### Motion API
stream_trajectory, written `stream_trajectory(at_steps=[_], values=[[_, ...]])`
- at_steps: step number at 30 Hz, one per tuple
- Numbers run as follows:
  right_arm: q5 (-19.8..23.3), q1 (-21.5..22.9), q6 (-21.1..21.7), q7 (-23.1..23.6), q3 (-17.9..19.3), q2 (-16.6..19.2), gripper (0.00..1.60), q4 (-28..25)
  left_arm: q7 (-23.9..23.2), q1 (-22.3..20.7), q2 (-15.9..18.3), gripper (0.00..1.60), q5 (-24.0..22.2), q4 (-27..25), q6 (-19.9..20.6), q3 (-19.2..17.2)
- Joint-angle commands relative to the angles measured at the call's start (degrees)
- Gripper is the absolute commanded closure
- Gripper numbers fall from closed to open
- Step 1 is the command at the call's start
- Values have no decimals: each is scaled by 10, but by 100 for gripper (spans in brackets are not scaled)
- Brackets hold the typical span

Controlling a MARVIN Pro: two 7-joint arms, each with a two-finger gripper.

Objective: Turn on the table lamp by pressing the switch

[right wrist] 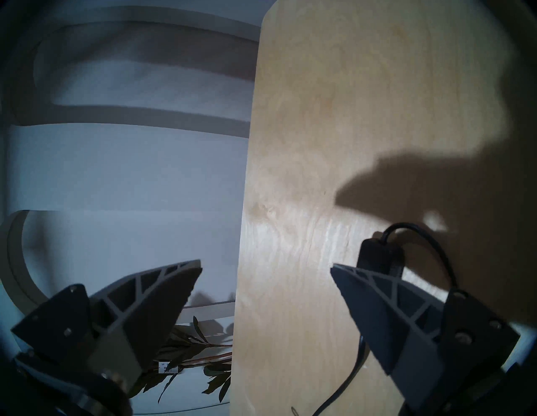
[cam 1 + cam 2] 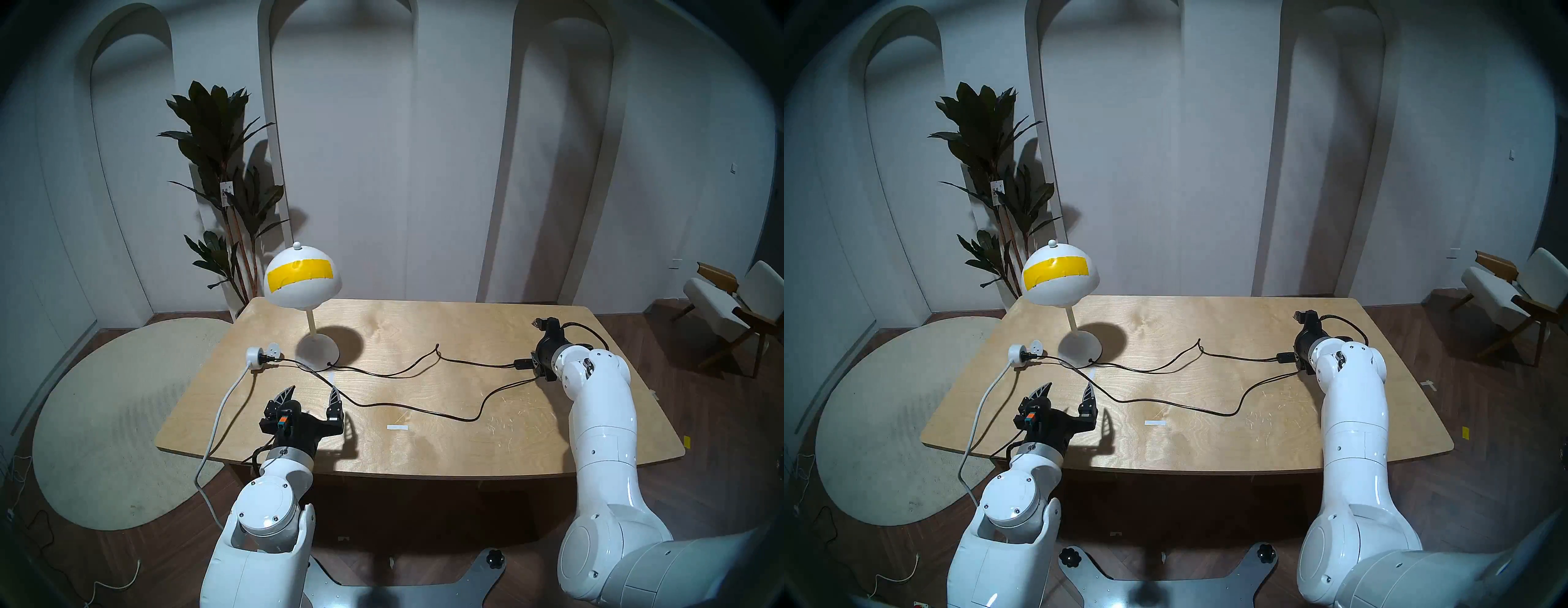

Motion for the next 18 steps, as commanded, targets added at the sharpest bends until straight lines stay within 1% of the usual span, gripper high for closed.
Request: stream_trajectory(at_steps=[1,18], values=[[7,1,11,-6,-4,-7,0,-39,0,-3,0,0,0,-12,-2,0],[4,35,0,17,-9,14,0,39,0,-3,0,0,0,-12,-2,0]])
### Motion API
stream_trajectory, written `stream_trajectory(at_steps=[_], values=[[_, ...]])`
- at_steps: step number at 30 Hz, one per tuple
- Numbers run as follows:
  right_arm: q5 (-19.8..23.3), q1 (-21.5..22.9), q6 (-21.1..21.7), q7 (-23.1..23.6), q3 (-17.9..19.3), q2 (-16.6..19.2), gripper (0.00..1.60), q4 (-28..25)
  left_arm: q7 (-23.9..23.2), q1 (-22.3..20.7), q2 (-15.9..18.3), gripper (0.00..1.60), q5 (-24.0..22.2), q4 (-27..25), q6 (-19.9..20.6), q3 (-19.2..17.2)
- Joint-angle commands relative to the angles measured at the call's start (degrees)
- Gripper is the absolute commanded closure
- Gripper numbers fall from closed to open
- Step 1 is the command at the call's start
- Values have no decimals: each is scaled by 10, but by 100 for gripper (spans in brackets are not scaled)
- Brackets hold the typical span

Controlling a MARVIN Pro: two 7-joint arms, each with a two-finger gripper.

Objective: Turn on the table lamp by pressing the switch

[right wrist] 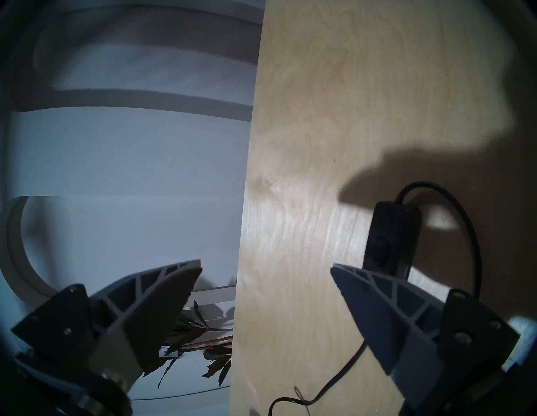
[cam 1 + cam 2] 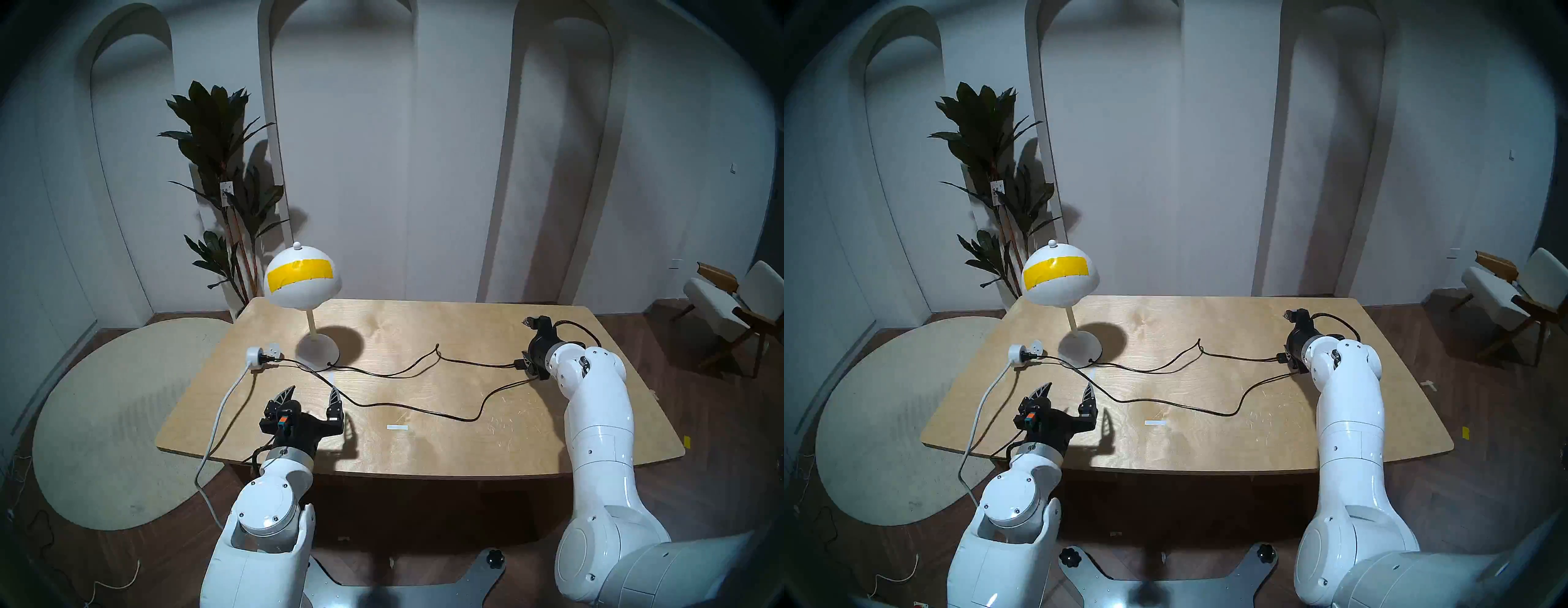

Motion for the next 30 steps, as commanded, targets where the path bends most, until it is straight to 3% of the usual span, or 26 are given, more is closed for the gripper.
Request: stream_trajectory(at_steps=[1,23,30], values=[[-4,30,-11,18,0,13,0,14,0,-3,0,0,0,-12,-2,0],[-7,58,-32,42,-3,35,0,108,0,-3,0,0,0,-12,-2,-1],[-11,59,-35,47,-6,39,0,107,0,-3,0,0,0,-12,-2,-1]])
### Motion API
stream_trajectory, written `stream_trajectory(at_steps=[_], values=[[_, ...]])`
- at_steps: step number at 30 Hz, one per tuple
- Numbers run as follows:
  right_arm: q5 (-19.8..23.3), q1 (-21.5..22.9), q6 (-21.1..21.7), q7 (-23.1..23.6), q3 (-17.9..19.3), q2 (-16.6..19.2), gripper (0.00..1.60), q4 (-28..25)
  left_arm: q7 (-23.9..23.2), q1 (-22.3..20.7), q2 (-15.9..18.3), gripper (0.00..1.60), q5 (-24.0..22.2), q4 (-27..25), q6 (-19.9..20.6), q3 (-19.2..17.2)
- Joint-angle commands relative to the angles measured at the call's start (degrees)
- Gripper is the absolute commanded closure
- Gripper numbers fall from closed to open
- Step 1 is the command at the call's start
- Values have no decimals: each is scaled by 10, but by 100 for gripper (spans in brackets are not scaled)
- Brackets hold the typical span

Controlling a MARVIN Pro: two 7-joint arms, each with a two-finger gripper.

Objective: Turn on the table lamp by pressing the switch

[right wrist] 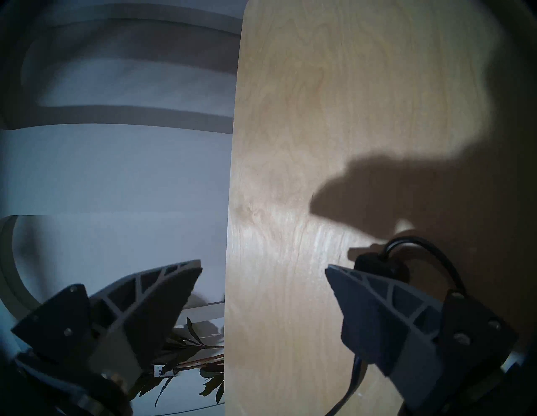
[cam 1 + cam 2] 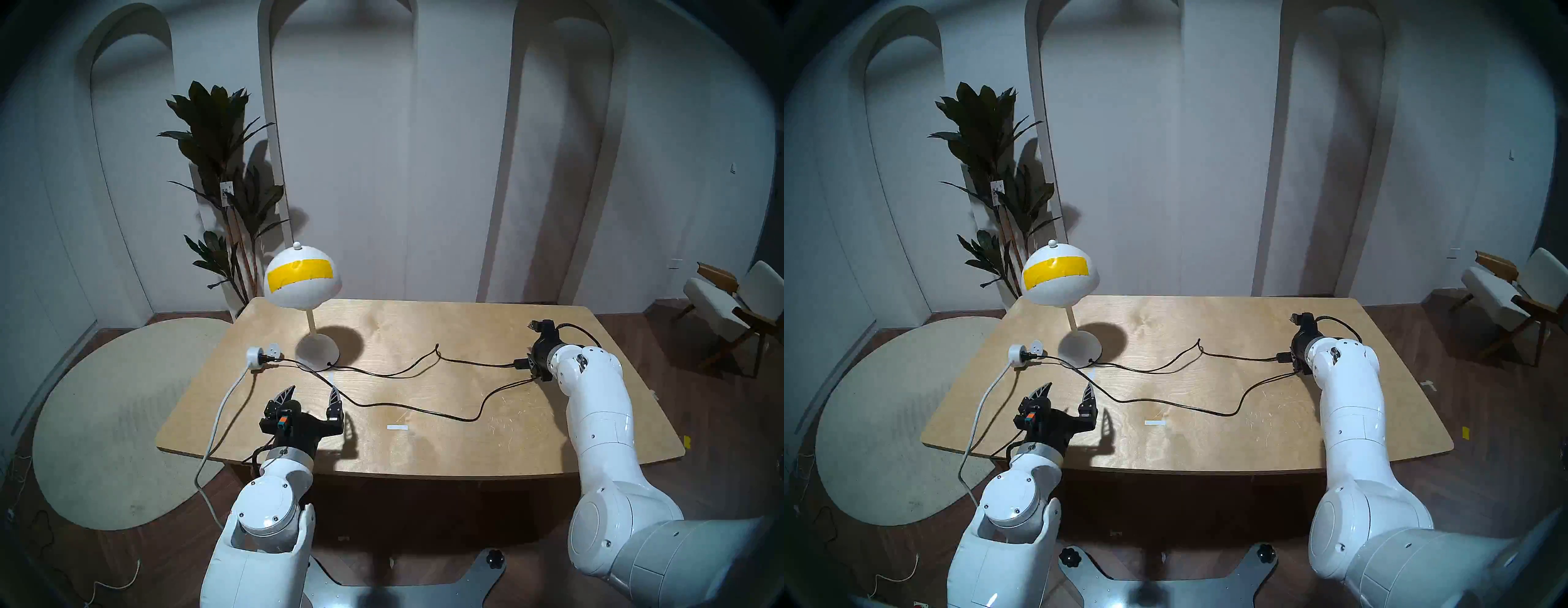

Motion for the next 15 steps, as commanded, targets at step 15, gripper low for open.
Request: stream_trajectory(at_steps=[15], values=[[0,-7,20,-1,-23,-18,0,-74,0,-3,0,0,0,-12,-2,0]])
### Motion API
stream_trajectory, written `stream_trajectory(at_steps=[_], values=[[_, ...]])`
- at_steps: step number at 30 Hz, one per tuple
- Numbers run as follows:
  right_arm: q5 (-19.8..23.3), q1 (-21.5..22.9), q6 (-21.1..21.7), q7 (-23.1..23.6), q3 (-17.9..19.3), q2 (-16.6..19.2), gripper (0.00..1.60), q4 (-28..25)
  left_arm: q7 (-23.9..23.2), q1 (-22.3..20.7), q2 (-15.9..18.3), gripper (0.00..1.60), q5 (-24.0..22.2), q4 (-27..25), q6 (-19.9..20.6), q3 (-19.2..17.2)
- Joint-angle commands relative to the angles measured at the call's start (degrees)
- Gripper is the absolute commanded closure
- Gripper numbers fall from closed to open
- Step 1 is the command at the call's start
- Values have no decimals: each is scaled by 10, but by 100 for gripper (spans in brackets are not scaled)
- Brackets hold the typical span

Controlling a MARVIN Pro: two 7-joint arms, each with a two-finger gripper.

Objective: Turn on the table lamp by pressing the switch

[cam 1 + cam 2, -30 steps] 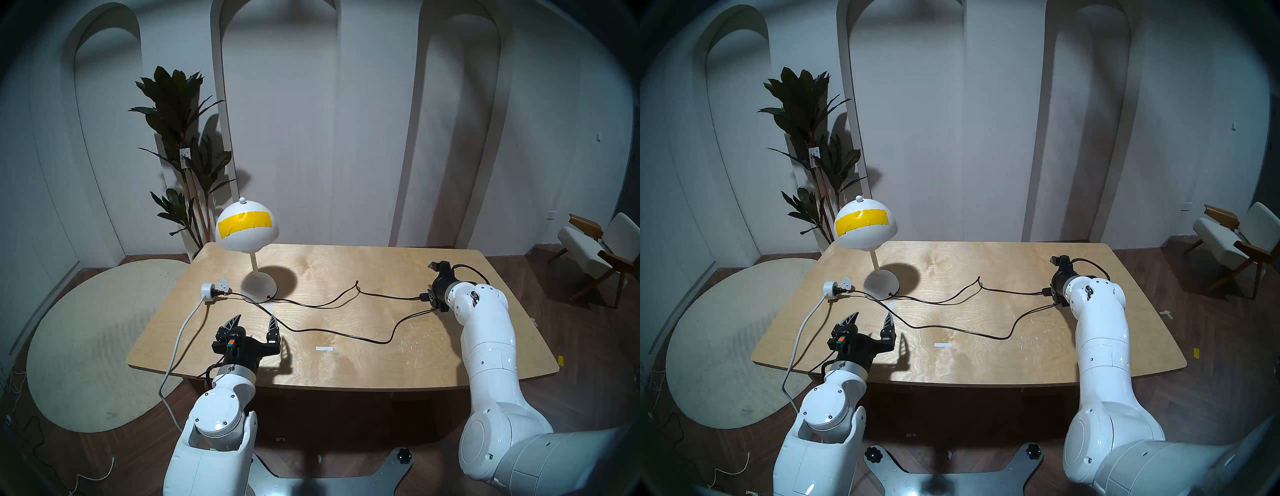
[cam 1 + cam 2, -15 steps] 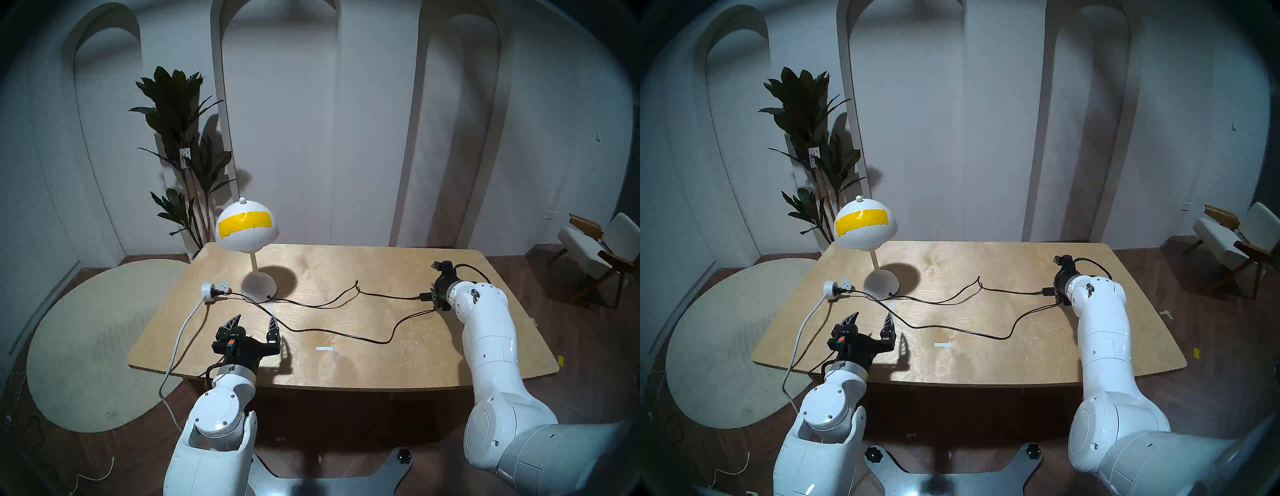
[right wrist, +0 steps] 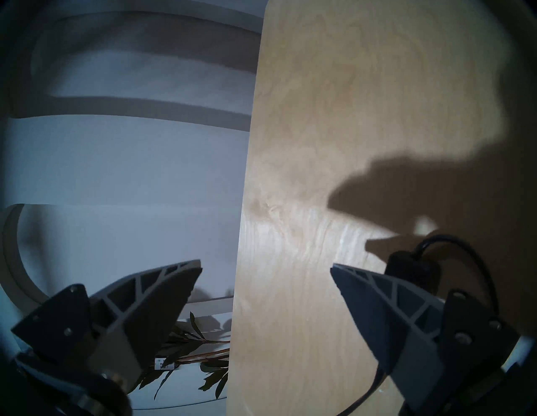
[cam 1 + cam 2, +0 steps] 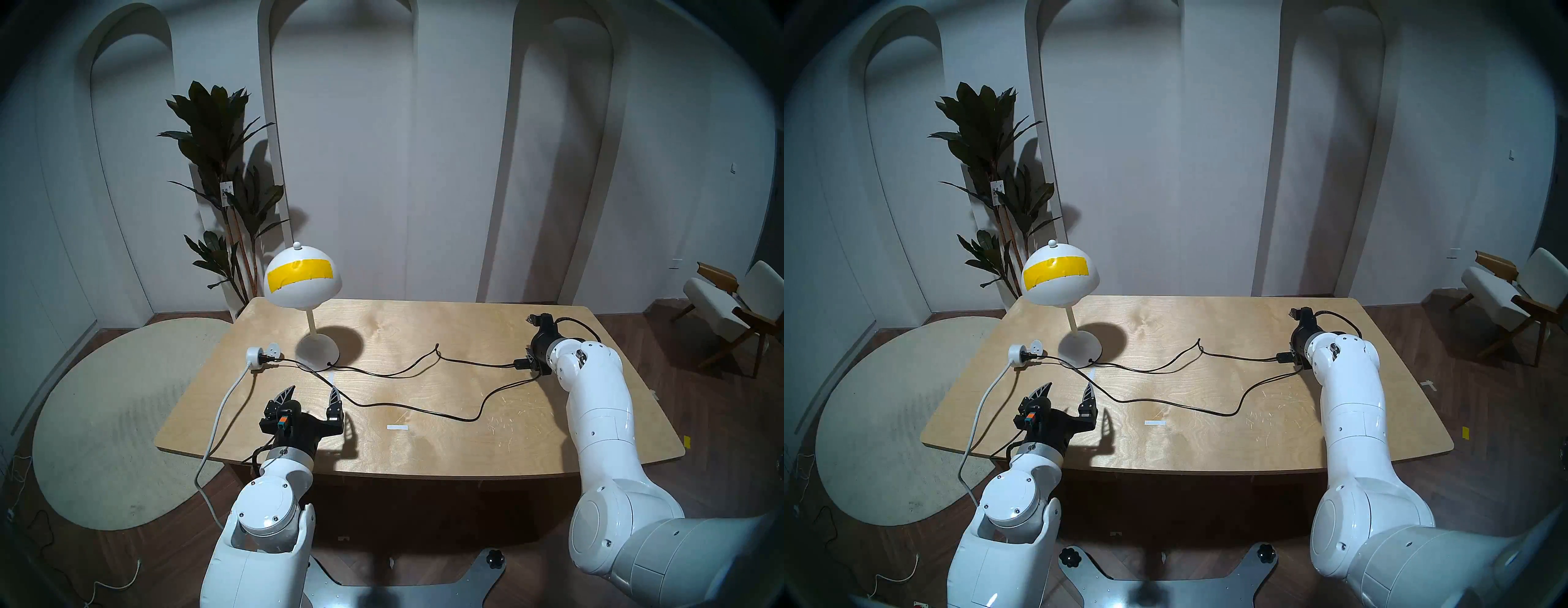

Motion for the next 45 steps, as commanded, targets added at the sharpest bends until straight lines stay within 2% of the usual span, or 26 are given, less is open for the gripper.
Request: stream_trajectory(at_steps=[1,10,27,45], values=[[4,-9,8,-5,-7,-14,0,-49,0,-3,0,0,0,-12,-2,0],[6,-27,11,-12,-10,-20,0,-60,0,-3,0,0,-1,-12,-2,0],[8,-25,6,-4,-12,-16,0,-53,0,-3,0,0,0,-12,-2,0],[12,-11,-7,8,-14,-6,0,-16,-1,-3,0,0,0,-12,-2,-1]])
